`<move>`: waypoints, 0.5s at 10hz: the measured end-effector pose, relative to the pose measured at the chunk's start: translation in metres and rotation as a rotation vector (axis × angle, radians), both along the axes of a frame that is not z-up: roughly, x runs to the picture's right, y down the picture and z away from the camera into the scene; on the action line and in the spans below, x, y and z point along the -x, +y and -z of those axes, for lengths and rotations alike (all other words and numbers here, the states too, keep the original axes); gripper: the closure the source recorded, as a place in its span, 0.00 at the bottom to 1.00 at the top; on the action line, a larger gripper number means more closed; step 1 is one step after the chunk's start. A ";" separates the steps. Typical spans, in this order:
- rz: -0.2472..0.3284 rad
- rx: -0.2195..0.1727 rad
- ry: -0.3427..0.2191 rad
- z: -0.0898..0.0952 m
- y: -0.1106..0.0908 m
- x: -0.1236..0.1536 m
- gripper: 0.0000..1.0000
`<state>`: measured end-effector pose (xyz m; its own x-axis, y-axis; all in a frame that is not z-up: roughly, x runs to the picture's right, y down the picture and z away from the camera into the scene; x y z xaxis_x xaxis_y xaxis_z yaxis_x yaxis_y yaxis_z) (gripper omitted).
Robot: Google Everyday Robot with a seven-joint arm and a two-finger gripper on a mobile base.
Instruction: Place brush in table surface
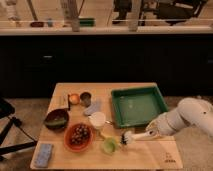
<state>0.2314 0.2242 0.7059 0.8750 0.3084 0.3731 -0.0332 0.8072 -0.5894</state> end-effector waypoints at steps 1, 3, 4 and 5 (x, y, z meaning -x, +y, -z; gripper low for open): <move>-0.027 -0.001 -0.025 -0.002 0.003 -0.002 0.98; -0.059 0.012 -0.069 -0.011 0.013 0.000 0.98; -0.071 0.023 -0.082 -0.014 0.017 -0.001 0.98; -0.077 0.039 -0.095 -0.016 0.021 -0.003 0.98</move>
<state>0.2339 0.2457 0.7220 0.8095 0.3892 0.4397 -0.0367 0.7809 -0.6236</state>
